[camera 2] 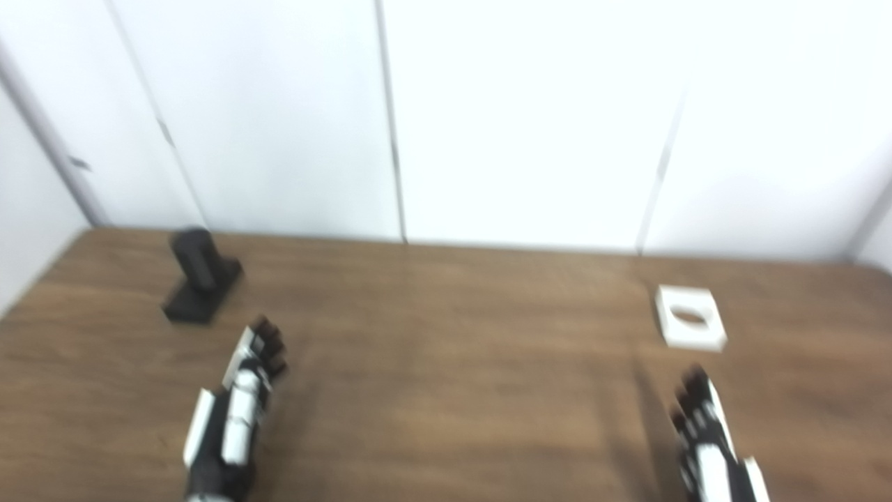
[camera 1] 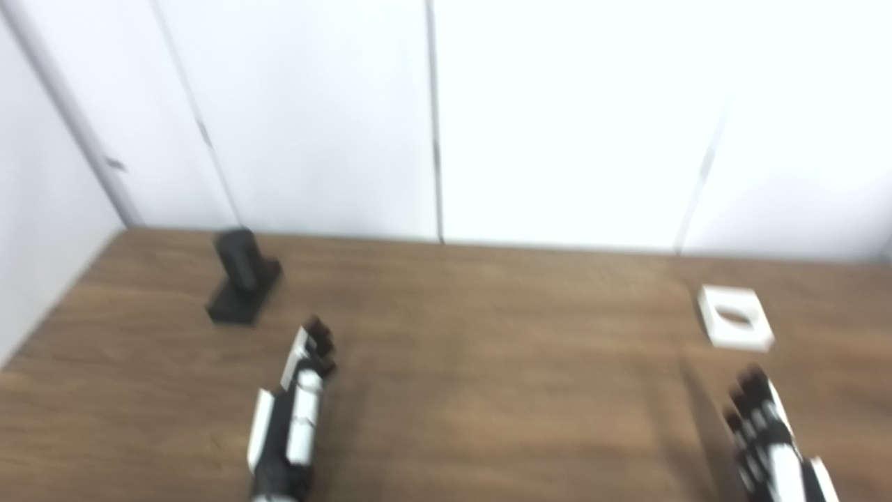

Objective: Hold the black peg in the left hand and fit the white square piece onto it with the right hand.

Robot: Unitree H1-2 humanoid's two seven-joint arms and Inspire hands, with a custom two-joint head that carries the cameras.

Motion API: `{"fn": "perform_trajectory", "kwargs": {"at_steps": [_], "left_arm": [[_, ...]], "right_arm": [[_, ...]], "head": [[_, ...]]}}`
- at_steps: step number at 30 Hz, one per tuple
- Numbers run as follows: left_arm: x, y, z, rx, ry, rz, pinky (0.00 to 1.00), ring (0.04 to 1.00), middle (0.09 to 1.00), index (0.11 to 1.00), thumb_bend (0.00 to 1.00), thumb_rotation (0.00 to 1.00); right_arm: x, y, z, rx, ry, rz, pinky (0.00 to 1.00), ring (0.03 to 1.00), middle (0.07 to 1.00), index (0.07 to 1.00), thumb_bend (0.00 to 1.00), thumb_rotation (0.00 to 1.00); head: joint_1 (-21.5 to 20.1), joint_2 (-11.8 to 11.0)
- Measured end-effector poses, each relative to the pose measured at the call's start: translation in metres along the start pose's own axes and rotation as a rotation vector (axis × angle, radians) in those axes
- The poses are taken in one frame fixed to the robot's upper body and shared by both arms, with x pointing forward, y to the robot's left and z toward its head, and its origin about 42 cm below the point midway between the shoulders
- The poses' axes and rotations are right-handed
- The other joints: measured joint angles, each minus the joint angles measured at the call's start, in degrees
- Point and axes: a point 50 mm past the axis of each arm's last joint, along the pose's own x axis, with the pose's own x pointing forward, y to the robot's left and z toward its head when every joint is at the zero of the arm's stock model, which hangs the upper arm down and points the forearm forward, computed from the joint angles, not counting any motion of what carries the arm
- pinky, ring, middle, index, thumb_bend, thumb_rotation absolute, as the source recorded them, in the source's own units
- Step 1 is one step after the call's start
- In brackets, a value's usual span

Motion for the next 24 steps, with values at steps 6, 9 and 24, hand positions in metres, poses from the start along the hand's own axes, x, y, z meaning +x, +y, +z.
{"fn": "perform_trajectory", "kwargs": {"at_steps": [6,9,24], "left_arm": [[-0.001,-0.005,0.000,0.003,0.002,-0.002,0.91,0.943,0.957,0.959,0.41,0.90],[-0.001,-0.008,-0.003,-0.001,0.010,-0.008,0.89,0.919,0.941,0.944,0.40,0.86],[-0.002,-0.014,-0.009,0.000,0.026,-0.011,0.83,0.894,0.917,0.908,0.42,0.79]], "right_arm": [[0.001,-0.002,0.000,0.026,-0.001,0.008,1.00,1.000,1.000,1.000,0.51,1.00],[0.001,-0.002,0.000,0.026,-0.003,0.013,1.00,1.000,1.000,1.000,0.52,1.00],[0.005,-0.011,0.000,0.014,-0.036,0.021,0.99,0.982,0.971,0.977,0.63,0.95]], "head": [[3.0,-1.8],[3.7,-2.2],[9.5,-2.0]]}}
